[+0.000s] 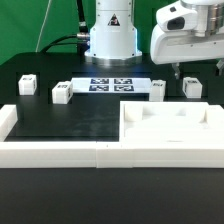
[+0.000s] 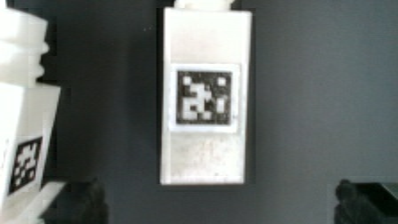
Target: Assemble one leg
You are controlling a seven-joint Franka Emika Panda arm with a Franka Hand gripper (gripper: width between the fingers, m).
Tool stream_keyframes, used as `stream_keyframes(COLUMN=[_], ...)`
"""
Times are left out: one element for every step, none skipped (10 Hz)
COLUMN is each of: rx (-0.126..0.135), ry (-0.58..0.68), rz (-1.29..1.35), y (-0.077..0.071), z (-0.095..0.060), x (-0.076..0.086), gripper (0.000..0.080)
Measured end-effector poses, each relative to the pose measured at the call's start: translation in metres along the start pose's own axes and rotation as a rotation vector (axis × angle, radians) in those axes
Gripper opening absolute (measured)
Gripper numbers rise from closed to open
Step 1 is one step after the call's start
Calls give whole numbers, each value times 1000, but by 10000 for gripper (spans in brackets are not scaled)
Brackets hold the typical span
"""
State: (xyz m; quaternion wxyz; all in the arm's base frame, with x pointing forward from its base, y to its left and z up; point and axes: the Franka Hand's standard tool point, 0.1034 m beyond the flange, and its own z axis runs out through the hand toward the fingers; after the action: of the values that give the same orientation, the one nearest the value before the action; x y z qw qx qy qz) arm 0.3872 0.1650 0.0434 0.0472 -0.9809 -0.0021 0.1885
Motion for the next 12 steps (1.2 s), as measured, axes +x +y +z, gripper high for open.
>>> stream_keyframes(rx=[-4, -5, -12, -13, -19, -24, -20, -17, -41, -90, -113, -115], ry=[-71, -119, -219, -297, -364, -469, -567, -572, -558, -535, -529, -532], rz=[4, 3, 2, 0, -5, -10, -7, -1, -7, -31, -55, -60], y=[-3, -4, -5, -6, -7, -8, -6, -4, -1, 3, 6, 7], z=[6, 12, 17, 21, 26, 30, 35, 38, 37, 35, 35, 37], x=[-4, -6, -14, -15, -19, -26, -24, -20, -19, -17, -16, -17], gripper=[648, 648, 648, 648, 648, 648, 648, 648, 648, 648, 648, 648])
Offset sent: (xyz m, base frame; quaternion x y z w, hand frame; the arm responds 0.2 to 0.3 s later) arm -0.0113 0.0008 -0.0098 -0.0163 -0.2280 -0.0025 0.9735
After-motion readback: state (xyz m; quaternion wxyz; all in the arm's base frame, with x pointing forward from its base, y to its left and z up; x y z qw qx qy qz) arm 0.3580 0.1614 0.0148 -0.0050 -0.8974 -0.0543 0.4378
